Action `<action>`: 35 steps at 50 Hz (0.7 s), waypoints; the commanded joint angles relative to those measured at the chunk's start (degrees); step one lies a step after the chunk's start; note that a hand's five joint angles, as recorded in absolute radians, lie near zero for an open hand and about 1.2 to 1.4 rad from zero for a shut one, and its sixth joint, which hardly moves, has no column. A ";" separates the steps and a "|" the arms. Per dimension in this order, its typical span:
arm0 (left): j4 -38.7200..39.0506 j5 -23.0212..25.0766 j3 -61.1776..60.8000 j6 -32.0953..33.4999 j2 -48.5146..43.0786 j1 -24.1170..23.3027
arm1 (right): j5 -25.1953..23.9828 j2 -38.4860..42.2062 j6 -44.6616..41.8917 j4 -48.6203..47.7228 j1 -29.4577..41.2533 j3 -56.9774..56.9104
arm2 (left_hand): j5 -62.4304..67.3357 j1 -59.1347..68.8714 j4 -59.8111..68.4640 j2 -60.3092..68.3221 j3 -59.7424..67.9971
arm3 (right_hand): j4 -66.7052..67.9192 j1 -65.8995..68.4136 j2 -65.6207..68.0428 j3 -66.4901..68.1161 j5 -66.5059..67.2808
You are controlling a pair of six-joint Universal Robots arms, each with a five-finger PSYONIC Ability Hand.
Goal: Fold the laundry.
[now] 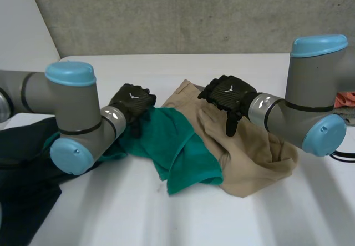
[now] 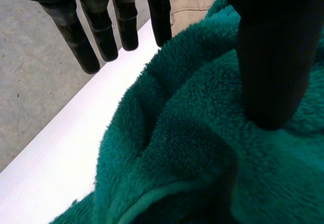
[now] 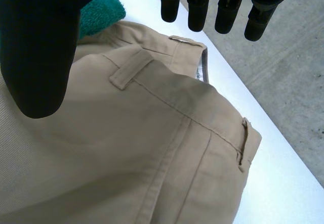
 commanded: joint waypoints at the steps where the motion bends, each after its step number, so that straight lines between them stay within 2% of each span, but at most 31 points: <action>1: 4.08 -1.03 1.81 0.06 -3.88 -0.37 | 0.76 0.56 0.00 -1.15 0.48 0.83 | 25.77 24.69 25.69 25.44 25.39 | -1.46 -2.55 -1.63 -1.42 -2.44; 2: 4.70 -1.99 1.90 0.33 -3.71 -0.20 | 0.85 0.56 -0.08 -1.32 0.57 0.91 | 46.65 45.58 46.58 46.32 46.27 | -1.46 -2.55 -1.63 -1.42 -2.44; 3: 4.88 -2.61 1.90 0.33 -3.19 -0.11 | 1.20 0.65 -0.17 -1.67 0.57 1.09 | 59.02 57.94 58.94 58.69 58.63 | -1.46 -2.55 -1.63 -1.42 -2.44; 9: 8.04 -8.93 1.55 -0.81 5.77 2.52 | 1.55 0.38 0.18 -2.64 0.22 1.18 | 59.80 58.72 59.72 59.46 59.41 | -1.46 -2.55 -1.63 -1.42 -2.44; 10: 9.61 -10.25 1.90 -1.34 9.35 4.09 | 1.55 0.30 0.44 -2.91 0.22 1.18 | 59.80 58.72 59.72 59.46 59.41 | -1.46 -2.55 -1.63 -1.42 -2.44; 13: 12.34 -10.17 2.78 -1.87 14.56 7.44 | 1.55 0.12 0.97 -3.08 0.22 1.09 | 59.80 58.72 59.72 59.46 59.41 | -1.46 -2.55 -1.63 -1.42 -2.44; 17: 15.68 -10.43 6.28 -2.05 20.45 15.86 | 1.55 -0.14 1.58 -3.08 0.48 1.35 | 59.80 58.72 59.72 59.46 59.41 | -1.46 -2.55 -1.63 -1.42 -2.44; 19: 15.08 -11.40 9.00 -1.61 19.85 19.99 | 1.55 -0.49 1.67 -3.08 0.75 1.62 | 59.80 58.72 59.72 59.46 59.41 | -1.46 -2.55 -1.63 -1.42 -2.44; 23: 11.92 -12.10 11.91 -0.21 16.52 24.48 | 1.55 -1.11 1.67 -3.08 1.19 2.15 | 59.80 58.72 59.72 59.46 59.41 | -1.46 -2.55 -1.63 -1.42 -2.44; 30: 9.01 -11.84 10.43 1.56 11.06 28.10 | 1.55 -1.72 1.67 -3.44 1.54 2.76 | 59.80 58.72 59.72 59.46 59.41 | -1.46 -2.55 -1.63 -1.42 -2.44; 31: 8.40 -11.32 8.51 1.30 10.27 27.93 | 1.55 -1.81 1.67 -3.61 1.63 2.76 | 35.67 34.59 35.59 35.34 35.29 | -1.46 -2.55 -1.63 -1.42 -2.44; 32: 8.13 -10.88 7.45 1.03 10.27 27.84 | 1.55 -1.90 1.67 -3.61 1.63 2.76 | 22.10 21.03 22.03 21.77 21.72 | -1.46 -2.55 -1.63 -1.42 -2.44; 35: 8.30 -7.64 2.63 0.24 11.75 26.62 | 1.55 -2.16 2.20 -3.79 1.45 2.76 | -5.04 -6.11 -5.11 -5.37 -5.42 | -1.46 -2.55 -1.63 -1.42 -2.44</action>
